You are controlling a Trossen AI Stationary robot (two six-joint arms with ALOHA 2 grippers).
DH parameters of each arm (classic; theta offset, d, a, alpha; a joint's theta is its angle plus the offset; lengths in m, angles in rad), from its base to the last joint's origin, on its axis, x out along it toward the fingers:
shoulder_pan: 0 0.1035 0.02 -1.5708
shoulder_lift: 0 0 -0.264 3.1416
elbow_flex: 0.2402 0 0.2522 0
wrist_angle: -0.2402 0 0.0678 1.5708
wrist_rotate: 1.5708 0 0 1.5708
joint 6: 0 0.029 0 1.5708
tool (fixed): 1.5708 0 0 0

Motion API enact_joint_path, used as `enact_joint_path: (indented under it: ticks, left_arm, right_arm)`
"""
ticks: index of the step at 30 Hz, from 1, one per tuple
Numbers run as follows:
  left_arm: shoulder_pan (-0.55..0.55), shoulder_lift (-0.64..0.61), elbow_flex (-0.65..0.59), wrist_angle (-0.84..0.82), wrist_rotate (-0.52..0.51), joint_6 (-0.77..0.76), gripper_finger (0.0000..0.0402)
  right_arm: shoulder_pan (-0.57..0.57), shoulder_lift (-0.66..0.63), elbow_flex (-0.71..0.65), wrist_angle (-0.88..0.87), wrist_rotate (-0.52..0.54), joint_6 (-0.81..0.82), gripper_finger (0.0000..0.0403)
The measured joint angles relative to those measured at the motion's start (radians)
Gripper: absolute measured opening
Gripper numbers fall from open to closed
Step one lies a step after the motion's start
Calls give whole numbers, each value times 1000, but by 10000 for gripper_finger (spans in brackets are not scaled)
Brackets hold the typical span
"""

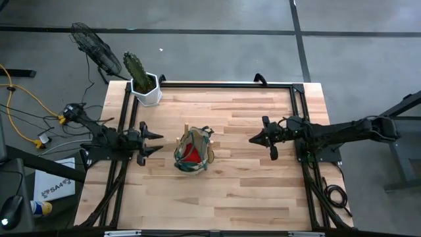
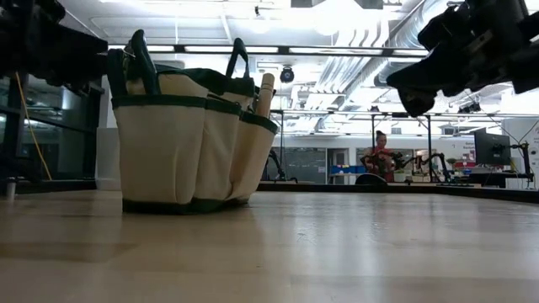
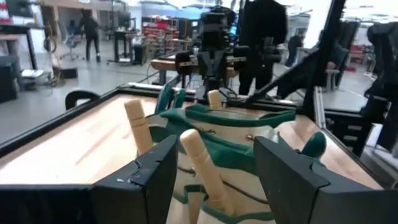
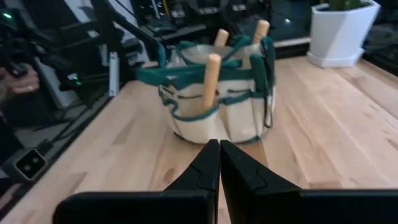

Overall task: Pick & Place Garden tools in Gardening bag
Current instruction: Return to Home Position

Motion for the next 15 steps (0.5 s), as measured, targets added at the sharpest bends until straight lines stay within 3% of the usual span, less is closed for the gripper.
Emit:
enact_joint_path:
  ticks: [5, 15]
  left_arm:
    - [154, 12, -1, 15, 199, -7, 206]
    - [520, 27, -2, 0, 683, -5, 150]
  right_arm:
    - [-44, 122, 0, 120, -94, 0, 4]
    - [-41, 385, 0, 419, -100, -2, 4]
